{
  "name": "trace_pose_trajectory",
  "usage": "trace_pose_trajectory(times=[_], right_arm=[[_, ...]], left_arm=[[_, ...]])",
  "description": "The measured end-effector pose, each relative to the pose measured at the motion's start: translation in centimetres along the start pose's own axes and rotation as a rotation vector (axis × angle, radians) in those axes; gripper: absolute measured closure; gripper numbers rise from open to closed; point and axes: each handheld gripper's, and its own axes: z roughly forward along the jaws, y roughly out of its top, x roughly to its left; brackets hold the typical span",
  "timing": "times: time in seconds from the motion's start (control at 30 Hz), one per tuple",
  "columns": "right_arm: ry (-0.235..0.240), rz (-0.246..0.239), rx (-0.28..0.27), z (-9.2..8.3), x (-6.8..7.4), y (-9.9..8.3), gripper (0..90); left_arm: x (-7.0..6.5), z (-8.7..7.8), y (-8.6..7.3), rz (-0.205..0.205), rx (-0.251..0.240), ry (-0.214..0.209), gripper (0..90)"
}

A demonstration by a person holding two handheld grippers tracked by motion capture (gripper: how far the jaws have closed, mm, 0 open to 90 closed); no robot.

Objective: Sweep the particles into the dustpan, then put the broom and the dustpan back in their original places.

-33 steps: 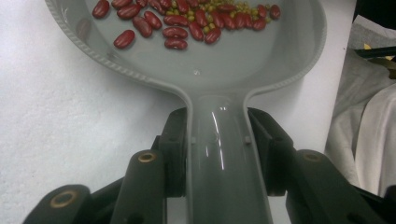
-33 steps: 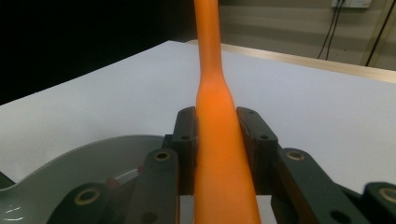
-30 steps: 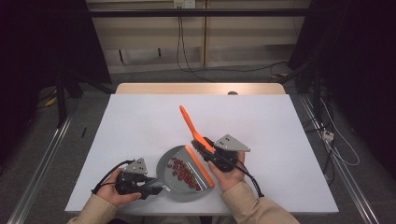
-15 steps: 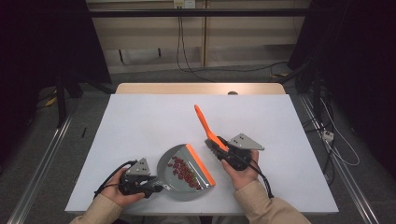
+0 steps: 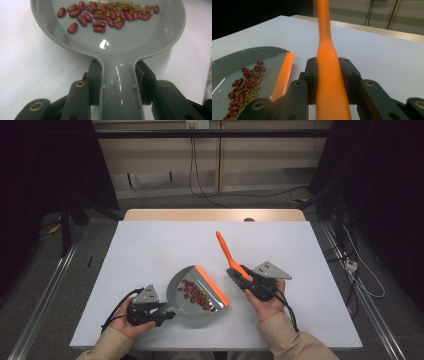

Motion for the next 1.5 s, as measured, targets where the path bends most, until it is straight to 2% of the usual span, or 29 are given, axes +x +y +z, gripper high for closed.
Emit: trace_pose_trajectory(times=[0.23,0.5,0.77,0.93,1.2,1.5], right_arm=[[-0.005,0.009,0.003,-0.3,-0.7,0.0,71.0],[-0.002,0.01,0.006,-0.4,-1.0,0.0,71.0],[0.002,0.019,0.01,-0.4,-1.3,0.0,71.0],[-0.003,0.033,0.009,-0.9,-1.8,0.0,71.0],[-0.018,0.046,0.01,-1.4,-2.5,-0.2,71.0],[-0.021,0.045,0.008,-1.5,-3.0,-0.3,71.0]], left_arm=[[0.4,-0.4,0.3,-0.041,-0.035,0.038,63.1],[1.2,-0.7,0.5,-0.069,-0.06,0.079,63.1],[2.1,-1.4,0.5,-0.098,-0.073,0.141,63.1],[2.7,-1.8,0.4,-0.133,-0.09,0.183,63.1],[3.6,-2.1,0.2,-0.162,-0.095,0.233,63.1],[4.2,-2.2,0.1,-0.199,-0.098,0.262,63.1]])
